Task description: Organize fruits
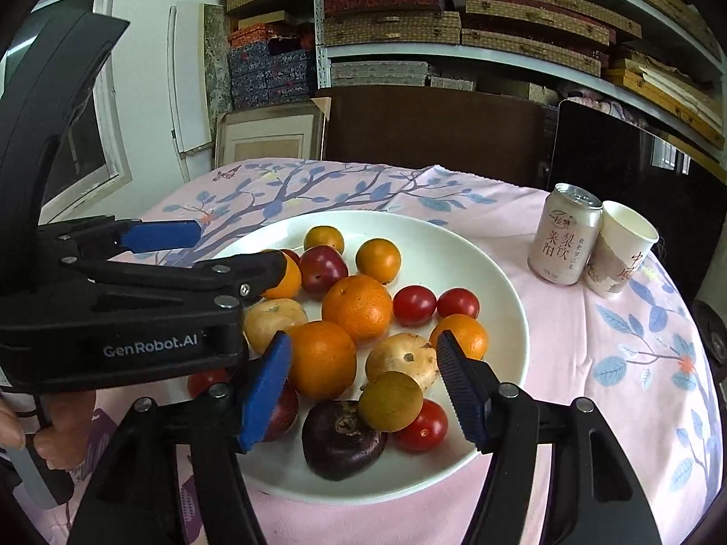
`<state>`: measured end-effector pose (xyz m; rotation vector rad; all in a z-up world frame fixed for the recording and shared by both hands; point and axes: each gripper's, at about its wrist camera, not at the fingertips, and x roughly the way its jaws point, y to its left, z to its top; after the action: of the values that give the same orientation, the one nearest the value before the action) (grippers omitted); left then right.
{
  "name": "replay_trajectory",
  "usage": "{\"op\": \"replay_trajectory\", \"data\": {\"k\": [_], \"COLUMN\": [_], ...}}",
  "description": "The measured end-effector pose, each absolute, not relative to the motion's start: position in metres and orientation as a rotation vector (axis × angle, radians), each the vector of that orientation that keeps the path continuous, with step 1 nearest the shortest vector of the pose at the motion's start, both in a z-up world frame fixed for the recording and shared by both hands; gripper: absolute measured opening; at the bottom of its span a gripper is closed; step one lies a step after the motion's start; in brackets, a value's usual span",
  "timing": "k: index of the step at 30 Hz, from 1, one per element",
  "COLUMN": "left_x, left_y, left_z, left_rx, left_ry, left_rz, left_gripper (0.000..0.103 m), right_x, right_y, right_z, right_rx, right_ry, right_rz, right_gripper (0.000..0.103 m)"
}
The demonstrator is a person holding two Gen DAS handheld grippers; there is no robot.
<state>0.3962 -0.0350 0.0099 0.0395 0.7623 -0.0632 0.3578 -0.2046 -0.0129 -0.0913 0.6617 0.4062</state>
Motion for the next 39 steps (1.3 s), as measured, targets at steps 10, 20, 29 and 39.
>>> {"op": "replay_trajectory", "data": {"k": [10, 20, 29, 39], "left_x": [0.345, 0.251, 0.214, 0.217], "left_y": [-0.026, -0.027, -0.028, -0.013], "left_z": [0.015, 0.005, 0.002, -0.009], "left_rx": [0.03, 0.082, 0.115, 0.021], "left_ry": [0.783, 0.784, 0.785, 0.814], "left_rz": [-0.032, -0.045, -0.054, -0.038], "left_gripper": [0.09, 0.096, 0.098, 0.098], "right_x": [0.322, 0.248, 0.212, 0.213], "right_y": [-0.244, -0.259, -0.255, -0.258], "right_z": [0.001, -0.004, -0.009, -0.021], "right_rx": [0.067, 0.122, 0.106, 0.128], "right_ry": [0.699, 0.75, 0.742, 0.75], "right_rz": [0.387, 0.252, 0.191, 0.212], "right_gripper": [0.072, 0.092, 0.099, 0.099]}}
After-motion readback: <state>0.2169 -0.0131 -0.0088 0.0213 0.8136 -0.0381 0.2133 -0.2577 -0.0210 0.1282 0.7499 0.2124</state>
